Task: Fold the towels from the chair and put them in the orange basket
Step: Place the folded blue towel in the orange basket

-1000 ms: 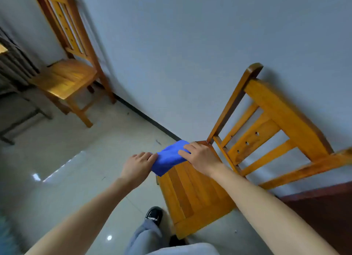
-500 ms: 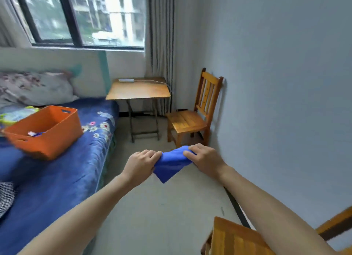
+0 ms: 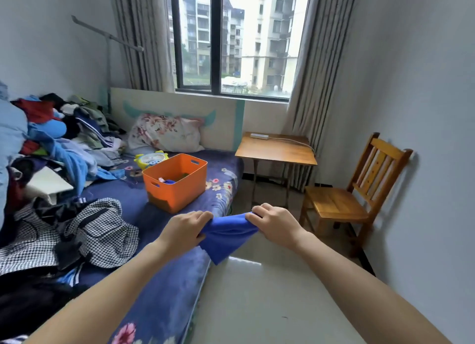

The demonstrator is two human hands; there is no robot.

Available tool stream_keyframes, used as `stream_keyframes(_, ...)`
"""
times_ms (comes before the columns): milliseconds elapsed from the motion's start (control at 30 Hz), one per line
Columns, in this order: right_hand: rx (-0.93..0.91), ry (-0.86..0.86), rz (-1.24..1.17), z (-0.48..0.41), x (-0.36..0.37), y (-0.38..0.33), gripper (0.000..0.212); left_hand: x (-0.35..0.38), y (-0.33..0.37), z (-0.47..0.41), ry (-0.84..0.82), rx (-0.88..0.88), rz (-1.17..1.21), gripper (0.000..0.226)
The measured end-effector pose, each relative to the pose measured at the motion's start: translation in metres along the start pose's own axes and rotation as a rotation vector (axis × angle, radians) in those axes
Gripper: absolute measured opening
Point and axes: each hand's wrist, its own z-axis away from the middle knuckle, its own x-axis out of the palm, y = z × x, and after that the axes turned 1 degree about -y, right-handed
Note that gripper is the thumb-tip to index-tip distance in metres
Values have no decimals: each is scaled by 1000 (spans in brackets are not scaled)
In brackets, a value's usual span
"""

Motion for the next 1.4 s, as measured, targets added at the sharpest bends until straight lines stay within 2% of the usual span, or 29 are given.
stream_keyframes(167,-106,41,-28,-58,25,-26,51,-16,-56,31,5,-22,-41,72)
stream_keyframes(333,-191,45,-24,-108,40,-42,50,-21,-90,56,25,-142,-58,69)
stream_keyframes(567,-226,90,-46,-154,74,-29,56,-20,-128,46,57,-207,-106,60)
stream_keyframes(667,-236,115,-45,-157,91,-8,55,-7,-137,24,25,-190,-169,44)
stream_keyframes(800,-224,150,-60,-166,122,43,51,23,-154,-21,34,-173,-204,35)
stream_keyframes(967,-255,158,-39,-171,164,115,45,68,-166,-87,48,-193,-180,37)
stream_keyframes(1200,-335,119,-66,-167,222,190,57,143,-176,-144,-38,-276,-93,38)
stream_keyframes(1400,-323,33,-155,-166,285,214,48,183,-204,-166,-89,-304,-51,40)
